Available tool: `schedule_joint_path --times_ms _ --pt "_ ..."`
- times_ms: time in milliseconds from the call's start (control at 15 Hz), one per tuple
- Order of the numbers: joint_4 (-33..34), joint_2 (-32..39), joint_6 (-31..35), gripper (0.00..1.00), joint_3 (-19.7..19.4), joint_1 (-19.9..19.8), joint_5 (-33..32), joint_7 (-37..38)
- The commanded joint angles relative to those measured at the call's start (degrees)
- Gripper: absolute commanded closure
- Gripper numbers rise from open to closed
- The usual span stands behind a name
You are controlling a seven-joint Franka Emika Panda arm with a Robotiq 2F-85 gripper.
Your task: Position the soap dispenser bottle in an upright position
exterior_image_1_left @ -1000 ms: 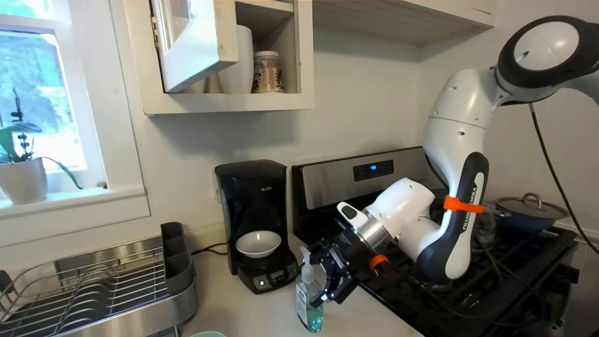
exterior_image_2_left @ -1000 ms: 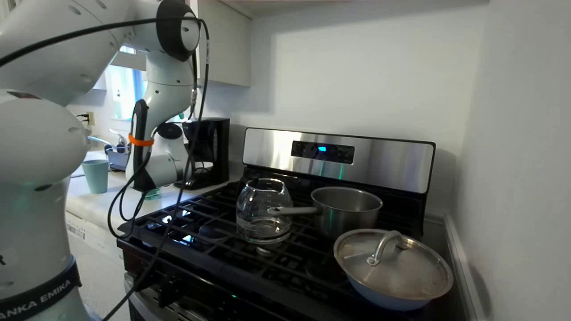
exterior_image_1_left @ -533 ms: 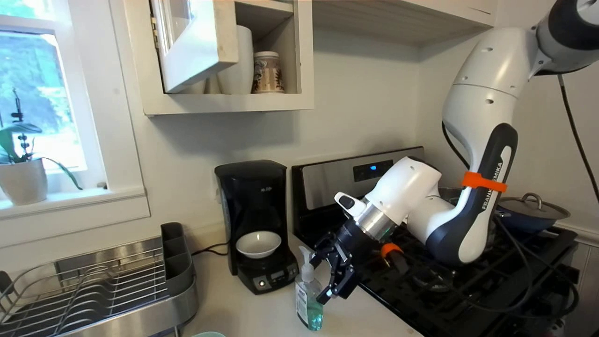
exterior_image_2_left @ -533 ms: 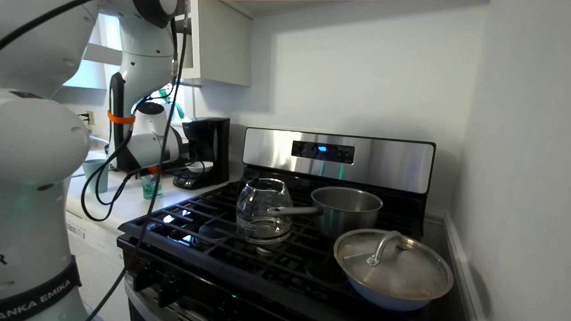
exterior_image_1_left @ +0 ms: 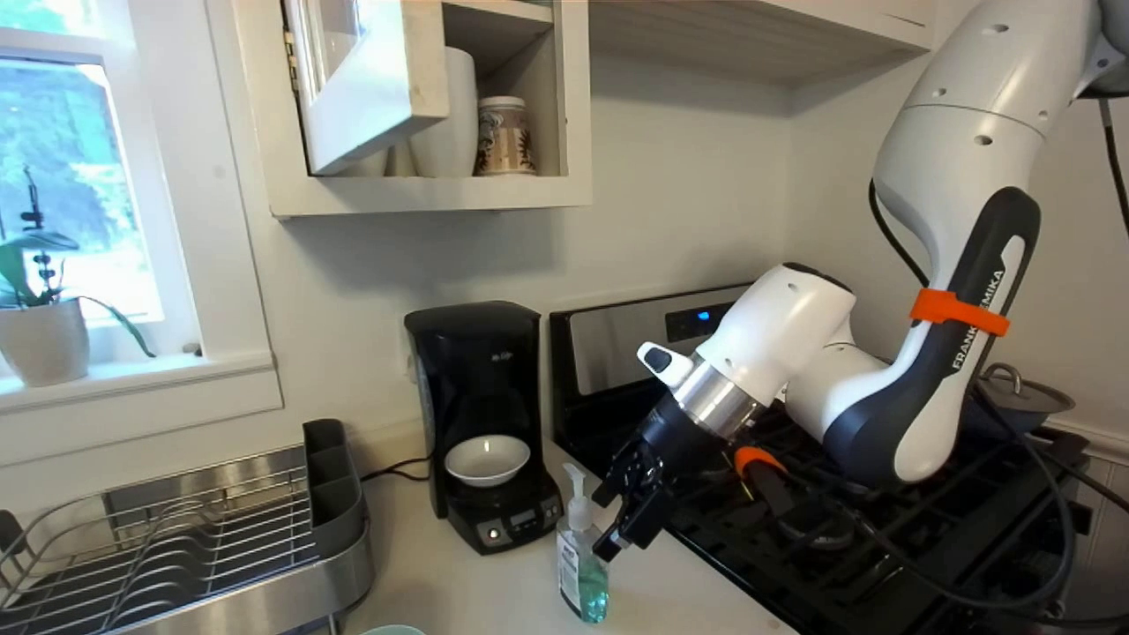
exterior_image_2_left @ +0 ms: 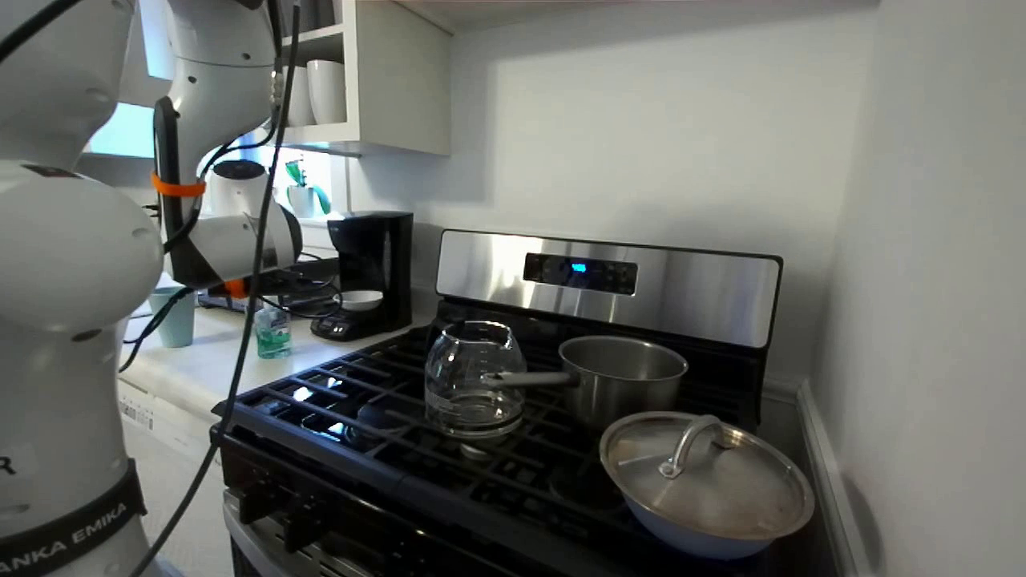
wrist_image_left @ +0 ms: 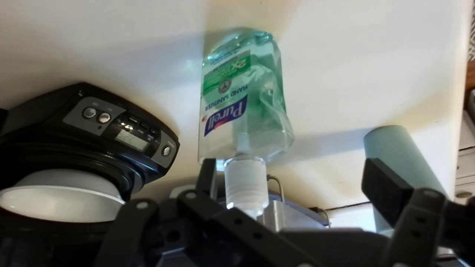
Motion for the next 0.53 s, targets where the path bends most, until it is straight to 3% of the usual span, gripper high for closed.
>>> schedule_joint_path --times_ms 0,67,467 --pt "-4.26 -7.55 -3.90 0.00 0.47 2.57 15.23 -0.10" --pt "-1.15 -2.50 -1.47 0.00 0.23 1.25 8.38 -0.16" --pt "-1.29 -2.66 -1.85 0.00 0.20 1.52 9.32 -0.50"
